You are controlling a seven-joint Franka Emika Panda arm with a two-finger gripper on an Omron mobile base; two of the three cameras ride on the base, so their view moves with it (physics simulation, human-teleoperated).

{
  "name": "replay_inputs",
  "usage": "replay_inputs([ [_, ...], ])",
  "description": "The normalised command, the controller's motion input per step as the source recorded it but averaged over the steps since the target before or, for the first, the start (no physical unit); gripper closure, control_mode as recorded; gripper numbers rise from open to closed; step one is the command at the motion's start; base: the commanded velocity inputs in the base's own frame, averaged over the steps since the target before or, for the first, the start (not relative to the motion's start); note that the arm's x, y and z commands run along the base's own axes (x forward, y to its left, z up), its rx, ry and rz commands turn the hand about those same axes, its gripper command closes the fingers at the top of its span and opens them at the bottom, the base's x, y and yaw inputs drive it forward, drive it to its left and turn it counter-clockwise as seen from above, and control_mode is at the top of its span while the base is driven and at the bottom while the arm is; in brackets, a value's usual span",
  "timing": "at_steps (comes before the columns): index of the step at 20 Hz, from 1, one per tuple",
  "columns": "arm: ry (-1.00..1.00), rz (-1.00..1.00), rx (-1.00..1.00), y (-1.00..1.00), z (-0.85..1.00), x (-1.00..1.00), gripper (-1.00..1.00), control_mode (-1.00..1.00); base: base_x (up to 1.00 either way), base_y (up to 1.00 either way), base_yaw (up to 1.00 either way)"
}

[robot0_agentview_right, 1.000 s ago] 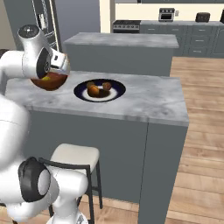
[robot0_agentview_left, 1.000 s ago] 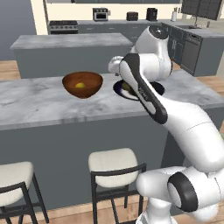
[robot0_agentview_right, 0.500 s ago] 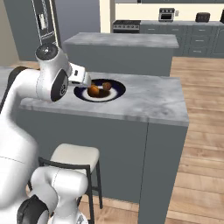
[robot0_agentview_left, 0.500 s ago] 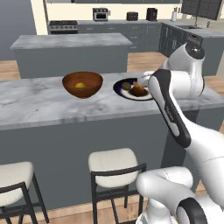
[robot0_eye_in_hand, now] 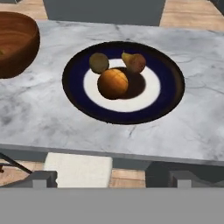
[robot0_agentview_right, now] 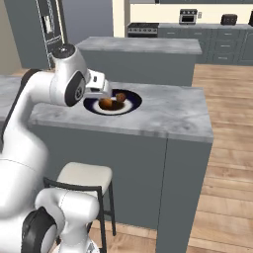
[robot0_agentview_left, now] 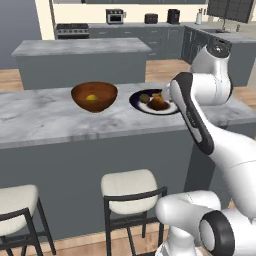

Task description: Take the fruits from the plate on the dining counter and place two fruits in each bowl.

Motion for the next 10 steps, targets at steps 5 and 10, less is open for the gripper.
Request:
replay_inputs([
  [5, 0.24, 0.04, 0.0, -0.04, -0.1, 0.61, -1.0, -1.0, 0.0, 0.0, 0.0],
  [10, 0.1, 0.04, 0.0, -0.08, -0.17, 0.59, -1.0, -1.0, 0.0, 0.0, 0.0],
])
